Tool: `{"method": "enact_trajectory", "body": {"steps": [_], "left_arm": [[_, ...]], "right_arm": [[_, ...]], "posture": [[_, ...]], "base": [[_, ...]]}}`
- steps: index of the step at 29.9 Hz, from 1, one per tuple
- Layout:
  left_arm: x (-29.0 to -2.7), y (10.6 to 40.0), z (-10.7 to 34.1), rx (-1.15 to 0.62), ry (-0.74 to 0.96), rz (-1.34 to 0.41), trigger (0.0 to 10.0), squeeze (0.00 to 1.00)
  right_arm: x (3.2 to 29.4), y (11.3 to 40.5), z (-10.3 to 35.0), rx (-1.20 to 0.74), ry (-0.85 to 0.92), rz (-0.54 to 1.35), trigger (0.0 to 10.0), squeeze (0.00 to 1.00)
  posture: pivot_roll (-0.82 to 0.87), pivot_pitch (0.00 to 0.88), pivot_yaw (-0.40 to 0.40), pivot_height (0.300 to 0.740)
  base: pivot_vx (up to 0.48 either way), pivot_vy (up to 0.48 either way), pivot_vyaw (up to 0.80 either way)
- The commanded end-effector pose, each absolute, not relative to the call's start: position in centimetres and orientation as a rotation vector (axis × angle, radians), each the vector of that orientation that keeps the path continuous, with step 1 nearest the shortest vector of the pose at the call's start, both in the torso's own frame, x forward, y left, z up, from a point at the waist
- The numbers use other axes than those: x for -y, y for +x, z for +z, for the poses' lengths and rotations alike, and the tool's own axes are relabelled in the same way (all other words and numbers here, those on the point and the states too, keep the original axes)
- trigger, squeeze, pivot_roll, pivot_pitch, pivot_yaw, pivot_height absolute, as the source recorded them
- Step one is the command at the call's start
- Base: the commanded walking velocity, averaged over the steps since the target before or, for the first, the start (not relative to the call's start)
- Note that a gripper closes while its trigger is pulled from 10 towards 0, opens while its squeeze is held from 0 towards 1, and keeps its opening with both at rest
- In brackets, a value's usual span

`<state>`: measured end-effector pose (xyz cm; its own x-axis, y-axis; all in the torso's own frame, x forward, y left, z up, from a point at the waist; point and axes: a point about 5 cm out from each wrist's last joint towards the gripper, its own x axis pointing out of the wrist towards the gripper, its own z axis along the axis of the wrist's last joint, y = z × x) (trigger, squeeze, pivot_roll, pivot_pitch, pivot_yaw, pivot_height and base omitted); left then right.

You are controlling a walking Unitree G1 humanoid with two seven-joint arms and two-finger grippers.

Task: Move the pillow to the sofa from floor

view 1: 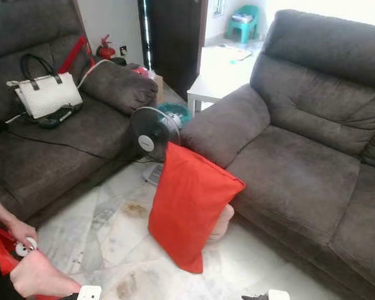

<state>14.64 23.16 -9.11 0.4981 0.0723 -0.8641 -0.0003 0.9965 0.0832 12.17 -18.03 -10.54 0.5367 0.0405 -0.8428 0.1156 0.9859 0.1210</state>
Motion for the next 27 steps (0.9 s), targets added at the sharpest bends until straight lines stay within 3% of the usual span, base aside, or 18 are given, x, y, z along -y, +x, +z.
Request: {"method": "enact_trajectory", "body": {"steps": [1,27], "left_arm": [[-23.07,14.81,-9.06,-1.045,0.084,0.033,10.0,0.00],[-23.04,14.90,-9.04,-1.047,0.078,0.021,10.0,0.00]], "right_arm": [[18.17,12.28,-10.50,-1.001,0.179,-0.052,10.0,0.00],[18.16,12.40,-10.48,-1.001,0.170,-0.057,10.0,0.00]], "posture": [[0.09,0.000,-0.048,0.740],[0.10,0.000,-0.047,0.740]], "base": [[0.296,0.000,0.00],[0.331,0.000,0.00]]}}
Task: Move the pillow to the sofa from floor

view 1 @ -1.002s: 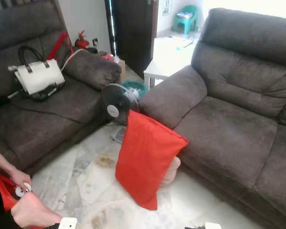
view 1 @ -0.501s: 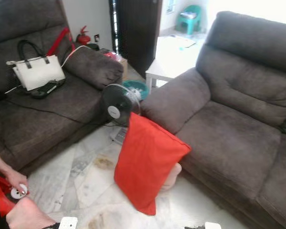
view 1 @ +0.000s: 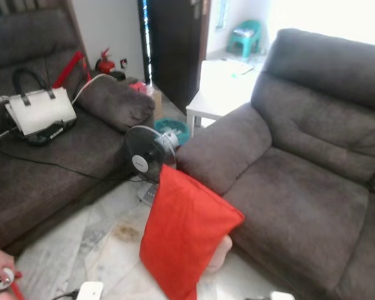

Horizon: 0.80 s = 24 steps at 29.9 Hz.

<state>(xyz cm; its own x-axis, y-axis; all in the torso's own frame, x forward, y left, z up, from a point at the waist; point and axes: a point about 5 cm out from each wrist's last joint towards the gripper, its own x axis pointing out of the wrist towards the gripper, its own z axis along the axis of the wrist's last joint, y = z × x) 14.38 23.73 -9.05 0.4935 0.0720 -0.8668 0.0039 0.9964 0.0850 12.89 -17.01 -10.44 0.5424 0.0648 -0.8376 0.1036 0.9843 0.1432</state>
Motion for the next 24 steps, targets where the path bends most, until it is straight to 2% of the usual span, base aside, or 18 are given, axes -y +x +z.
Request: {"method": "enact_trajectory", "body": {"steps": [1,17,24], "left_arm": [[-23.04,14.90,-9.04,-1.047,0.079,0.021,10.0,0.00],[-23.02,14.92,-9.03,-1.045,0.080,0.024,10.0,0.00],[-23.05,15.01,-9.00,-1.043,0.091,0.024,10.0,0.00]], "right_arm": [[18.17,12.40,-10.47,-1.001,0.170,-0.057,10.0,0.00],[18.26,12.53,-10.40,-0.995,0.137,-0.038,10.0,0.00],[18.25,12.62,-10.37,-0.992,0.141,-0.036,10.0,0.00]], "posture": [[0.10,0.000,-0.047,0.740],[0.10,0.000,-0.049,0.740],[0.10,0.000,-0.050,0.740]], "base": [[0.341,0.000,0.00],[0.331,0.000,0.00],[0.000,0.000,0.77]]}}
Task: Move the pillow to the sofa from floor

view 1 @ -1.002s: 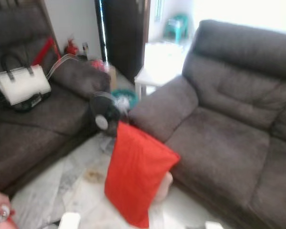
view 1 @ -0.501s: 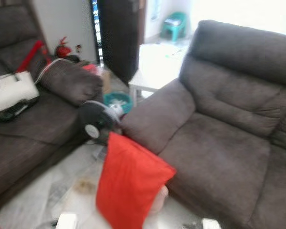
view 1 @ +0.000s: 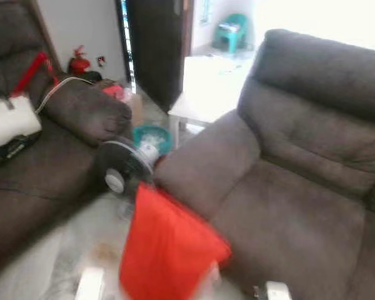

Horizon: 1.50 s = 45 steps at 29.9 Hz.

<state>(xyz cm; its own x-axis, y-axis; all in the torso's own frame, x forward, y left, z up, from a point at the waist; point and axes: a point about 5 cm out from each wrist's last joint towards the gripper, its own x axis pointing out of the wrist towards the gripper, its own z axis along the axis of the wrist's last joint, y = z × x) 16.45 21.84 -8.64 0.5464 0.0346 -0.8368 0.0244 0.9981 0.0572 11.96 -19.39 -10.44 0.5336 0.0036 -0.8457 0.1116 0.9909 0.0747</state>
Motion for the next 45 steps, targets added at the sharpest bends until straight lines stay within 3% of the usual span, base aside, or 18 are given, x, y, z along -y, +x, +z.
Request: {"method": "enact_trajectory", "body": {"steps": [1,13,24,34,35,37,45], "left_arm": [[-23.0,15.0,-9.0,-1.043,0.091,0.024,10.0,0.00],[-23.0,15.0,-9.0,-1.043,0.091,0.025,10.0,0.00],[-23.2,15.5,-8.7,-1.006,0.105,0.039,10.0,0.00],[-23.6,17.0,-7.6,-0.835,0.139,0.108,10.0,0.00],[-23.0,19.3,-6.4,-0.725,0.146,0.102,10.0,0.00],[-22.4,21.0,-5.5,-0.661,0.147,0.101,10.0,0.00],[-22.4,20.5,-5.9,-0.689,0.137,0.108,10.0,0.00]], "right_arm": [[18.2,12.6,-10.4,-0.992,0.141,-0.036,10.0,0.00],[18.3,12.6,-10.4,-0.994,0.150,-0.036,10.0,0.00],[18.1,13.0,-10.2,-0.962,0.171,-0.068,10.0,0.00],[18.3,14.1,-9.5,-0.843,0.170,-0.131,10.0,0.00],[18.3,14.4,-9.4,-0.832,0.165,-0.126,10.0,0.00],[18.3,14.5,-9.3,-0.829,0.162,-0.121,10.0,0.00],[18.0,14.6,-9.3,-0.823,0.176,-0.081,10.0,0.00]], "posture": [[0.10,0.000,-0.050,0.740],[0.10,0.000,-0.052,0.740],[0.09,0.000,-0.035,0.740],[0.11,0.000,-0.039,0.740],[0.11,0.000,-0.041,0.740],[0.11,0.000,-0.044,0.740],[0.13,0.000,-0.055,0.740]], "base": [[0.000,0.000,0.80],[0.000,0.000,0.75],[0.000,0.000,0.00],[0.000,0.000,0.00],[0.000,0.000,0.00],[0.000,0.000,0.00],[0.000,0.000,0.00]]}}
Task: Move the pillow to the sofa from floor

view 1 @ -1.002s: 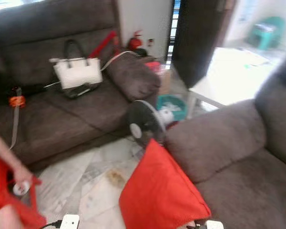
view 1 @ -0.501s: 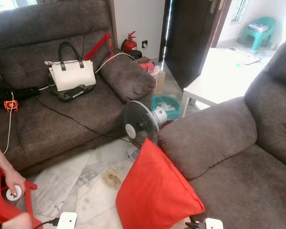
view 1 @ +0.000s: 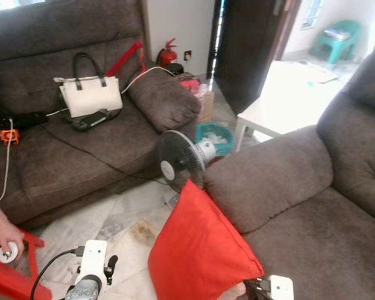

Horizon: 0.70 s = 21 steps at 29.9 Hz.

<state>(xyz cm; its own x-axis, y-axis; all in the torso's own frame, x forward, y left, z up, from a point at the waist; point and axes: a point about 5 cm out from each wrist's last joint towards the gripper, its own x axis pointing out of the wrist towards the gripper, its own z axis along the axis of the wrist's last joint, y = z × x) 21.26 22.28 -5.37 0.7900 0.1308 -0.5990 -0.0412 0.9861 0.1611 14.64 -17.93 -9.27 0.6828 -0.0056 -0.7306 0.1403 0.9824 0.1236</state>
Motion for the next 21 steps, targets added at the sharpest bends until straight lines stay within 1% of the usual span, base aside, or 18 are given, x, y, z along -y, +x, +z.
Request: {"method": "enact_trajectory", "body": {"steps": [1,10,16,21], "left_arm": [[-22.4,20.3,-6.0,-0.698,0.138,0.110,10.0,0.00],[-22.7,18.0,-7.4,-0.810,0.132,0.103,10.0,0.00],[-22.7,17.5,-7.7,-0.839,0.135,0.098,10.0,0.00],[-22.6,17.3,-7.9,-0.864,0.131,0.090,10.0,0.00]], "right_arm": [[18.0,14.6,-9.3,-0.829,0.174,-0.081,10.0,0.00],[18.2,14.2,-9.7,-0.894,0.178,-0.110,10.0,0.00],[18.4,14.5,-9.6,-0.896,0.182,-0.114,10.0,0.00],[18.5,14.6,-9.6,-0.909,0.168,-0.112,10.0,0.00]], "posture": [[0.13,0.000,-0.055,0.740],[0.11,0.000,-0.037,0.740],[0.09,0.000,-0.028,0.740],[0.10,0.000,-0.035,0.740]], "base": [[0.000,0.000,0.00],[0.000,0.000,0.00],[0.000,0.000,0.00],[0.000,0.000,0.00]]}}
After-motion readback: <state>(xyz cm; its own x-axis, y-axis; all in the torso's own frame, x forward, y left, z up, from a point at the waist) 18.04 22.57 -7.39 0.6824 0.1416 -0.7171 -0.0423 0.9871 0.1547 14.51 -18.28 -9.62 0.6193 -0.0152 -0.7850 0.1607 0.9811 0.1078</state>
